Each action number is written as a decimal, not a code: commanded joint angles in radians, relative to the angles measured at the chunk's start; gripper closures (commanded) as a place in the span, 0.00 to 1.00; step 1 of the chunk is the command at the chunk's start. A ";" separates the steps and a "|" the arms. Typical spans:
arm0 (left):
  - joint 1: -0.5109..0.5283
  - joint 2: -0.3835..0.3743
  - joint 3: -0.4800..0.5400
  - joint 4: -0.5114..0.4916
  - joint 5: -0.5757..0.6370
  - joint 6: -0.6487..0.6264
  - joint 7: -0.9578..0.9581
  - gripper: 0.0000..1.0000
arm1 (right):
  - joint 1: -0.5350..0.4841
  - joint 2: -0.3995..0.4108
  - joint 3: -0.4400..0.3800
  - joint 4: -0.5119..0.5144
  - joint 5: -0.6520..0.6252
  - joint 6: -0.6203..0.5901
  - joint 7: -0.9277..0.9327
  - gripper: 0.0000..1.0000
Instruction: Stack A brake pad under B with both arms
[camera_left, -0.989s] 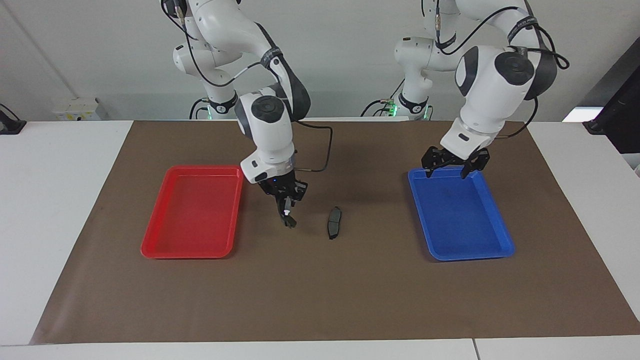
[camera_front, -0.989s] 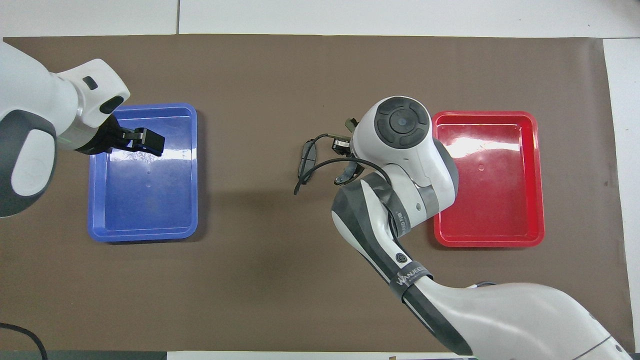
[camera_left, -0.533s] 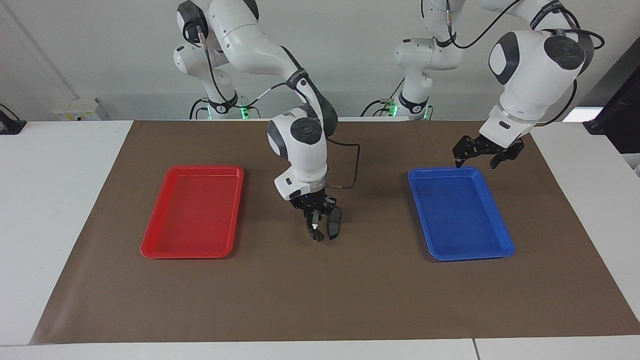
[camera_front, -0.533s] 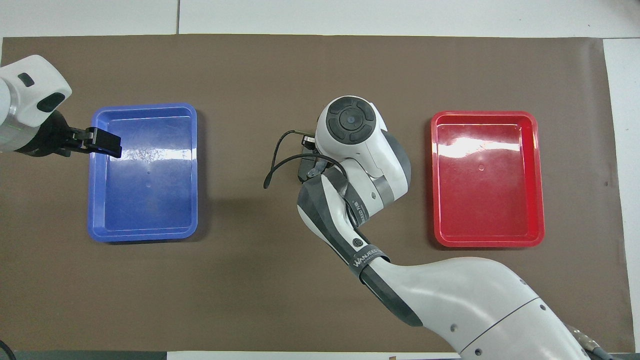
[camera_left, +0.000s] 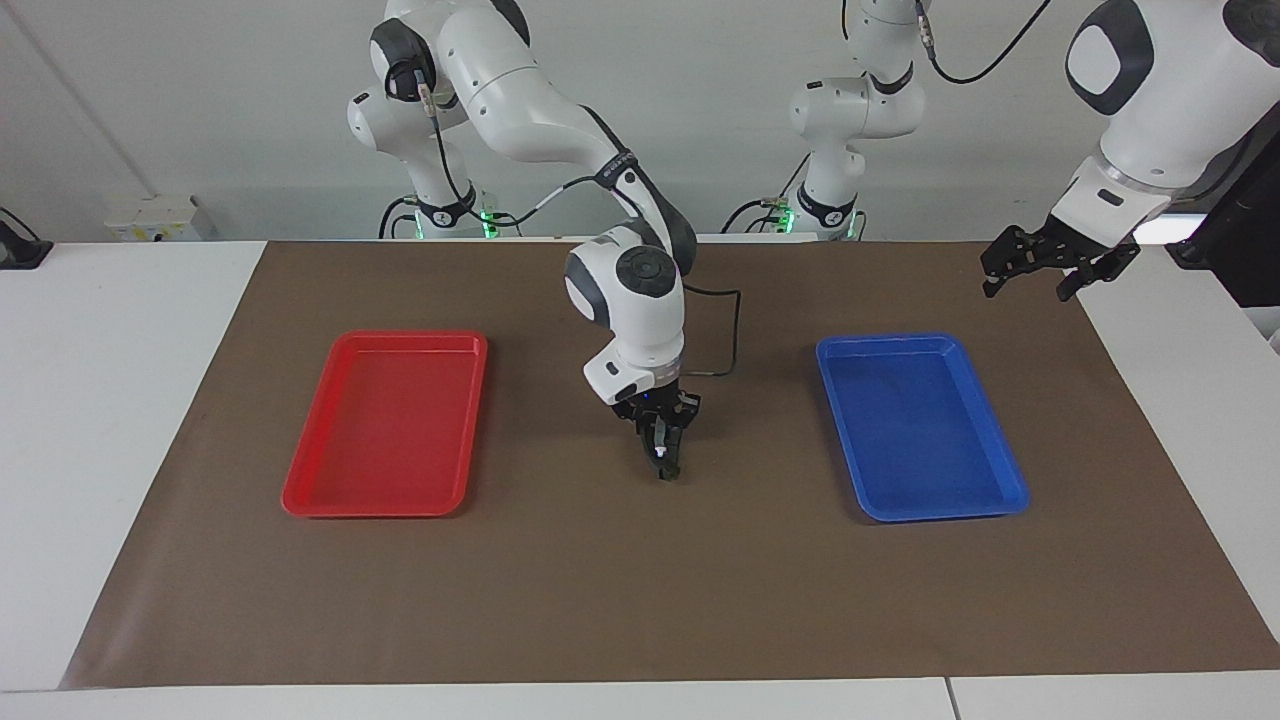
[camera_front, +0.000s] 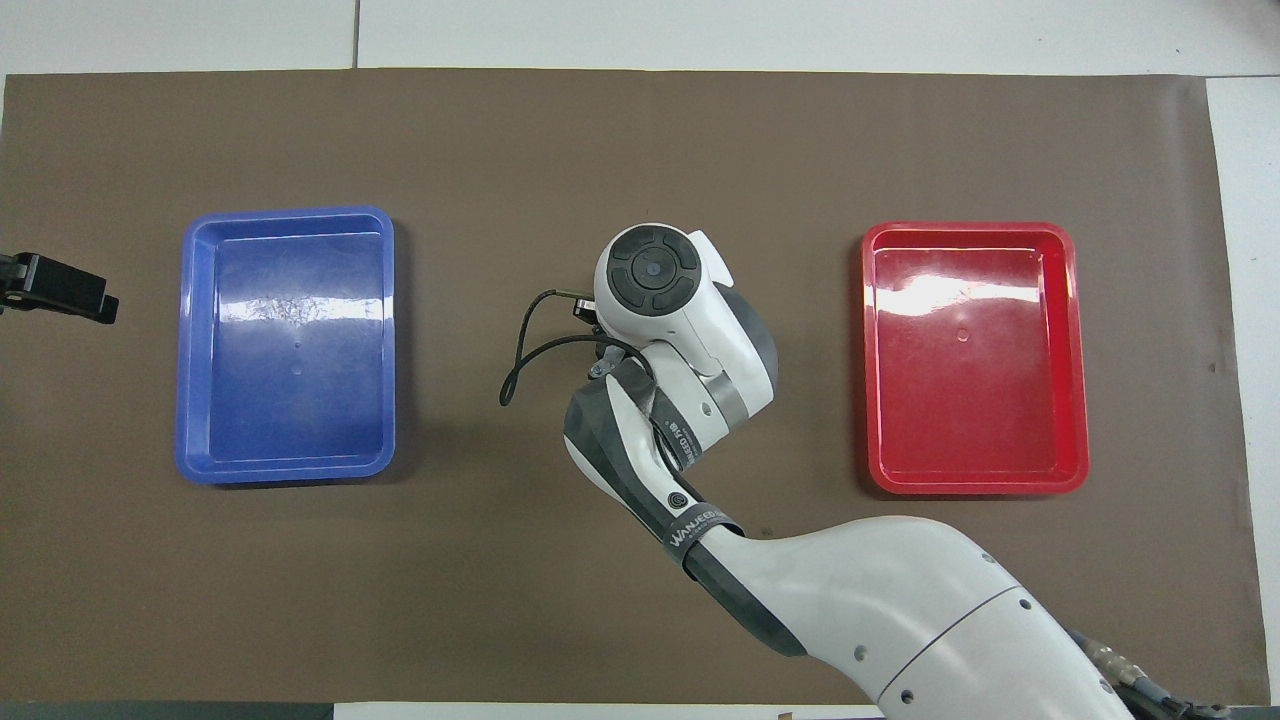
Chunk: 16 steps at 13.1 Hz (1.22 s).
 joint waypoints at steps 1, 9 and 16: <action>0.019 0.006 -0.007 0.008 0.017 -0.025 0.034 0.00 | 0.006 0.006 0.003 0.003 -0.001 0.025 0.008 1.00; 0.020 -0.003 -0.007 -0.008 0.017 -0.018 0.033 0.00 | 0.008 0.026 0.001 0.022 -0.026 0.007 0.007 1.00; 0.019 -0.003 -0.009 -0.008 0.017 -0.019 0.026 0.00 | 0.005 0.028 0.001 0.023 -0.023 0.012 0.016 1.00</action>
